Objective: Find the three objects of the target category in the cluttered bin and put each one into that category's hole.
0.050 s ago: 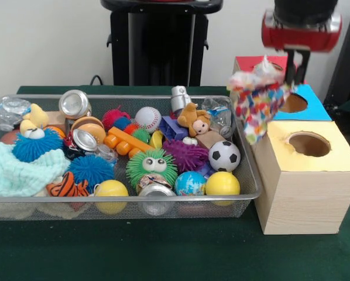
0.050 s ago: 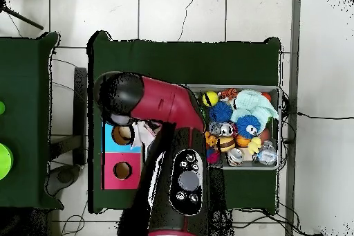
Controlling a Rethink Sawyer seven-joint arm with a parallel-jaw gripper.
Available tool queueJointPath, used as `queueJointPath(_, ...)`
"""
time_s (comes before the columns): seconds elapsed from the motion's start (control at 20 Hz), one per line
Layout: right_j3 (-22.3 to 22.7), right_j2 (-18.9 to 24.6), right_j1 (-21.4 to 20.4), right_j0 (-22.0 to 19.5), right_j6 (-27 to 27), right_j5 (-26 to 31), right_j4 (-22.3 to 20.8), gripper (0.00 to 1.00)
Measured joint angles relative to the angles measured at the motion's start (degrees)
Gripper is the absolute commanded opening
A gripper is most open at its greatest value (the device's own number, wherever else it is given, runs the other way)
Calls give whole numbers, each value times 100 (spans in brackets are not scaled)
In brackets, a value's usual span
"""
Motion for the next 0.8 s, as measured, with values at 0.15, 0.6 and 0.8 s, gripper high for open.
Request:
queueJointPath(0.15,-99,-120,-194,-59,0,502,-170,0)
queueJointPath(0.6,-424,-278,-491,-307,0,956,-531,0)
queueJointPath(0.8,-668,-282,-567,-384,0,1416,-663,0)
